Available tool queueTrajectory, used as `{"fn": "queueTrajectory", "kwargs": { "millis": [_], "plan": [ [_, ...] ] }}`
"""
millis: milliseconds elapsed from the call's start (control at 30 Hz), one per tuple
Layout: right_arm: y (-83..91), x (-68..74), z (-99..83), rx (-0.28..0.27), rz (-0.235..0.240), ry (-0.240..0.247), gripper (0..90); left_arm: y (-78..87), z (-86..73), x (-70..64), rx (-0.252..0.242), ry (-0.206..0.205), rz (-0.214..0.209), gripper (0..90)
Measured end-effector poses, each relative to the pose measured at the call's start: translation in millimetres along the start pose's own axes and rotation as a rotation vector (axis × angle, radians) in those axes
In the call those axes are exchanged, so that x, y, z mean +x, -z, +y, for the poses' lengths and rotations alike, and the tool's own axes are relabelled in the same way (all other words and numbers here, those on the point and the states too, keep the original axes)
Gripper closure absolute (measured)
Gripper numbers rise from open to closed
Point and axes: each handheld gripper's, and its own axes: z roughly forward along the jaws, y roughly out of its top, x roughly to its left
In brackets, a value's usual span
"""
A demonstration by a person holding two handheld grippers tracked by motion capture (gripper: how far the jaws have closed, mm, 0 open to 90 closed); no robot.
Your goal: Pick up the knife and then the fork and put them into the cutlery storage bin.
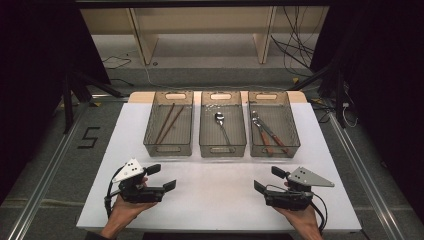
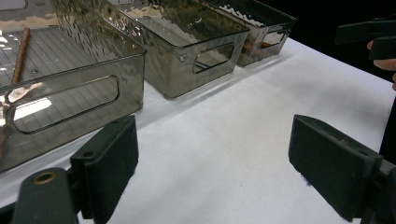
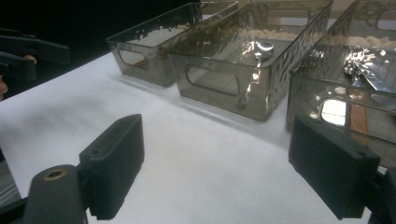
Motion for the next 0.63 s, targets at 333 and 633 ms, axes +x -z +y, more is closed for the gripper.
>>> {"fn": "queueTrajectory", "kwargs": {
  "millis": [333, 633],
  "plan": [
    [-0.4, 0.2, 0.3, -0.001, -0.003, 0.002, 19.1, 0.1, -0.3, 0.3, -0.003, 0.003, -0.003, 15.6],
    [-0.9, 0.3, 0.0, 0.005, -0.006, 0.005, 18.7, 0.1, -0.3, 0.9, -0.006, 0.014, -0.008, 15.6]
  ]
}}
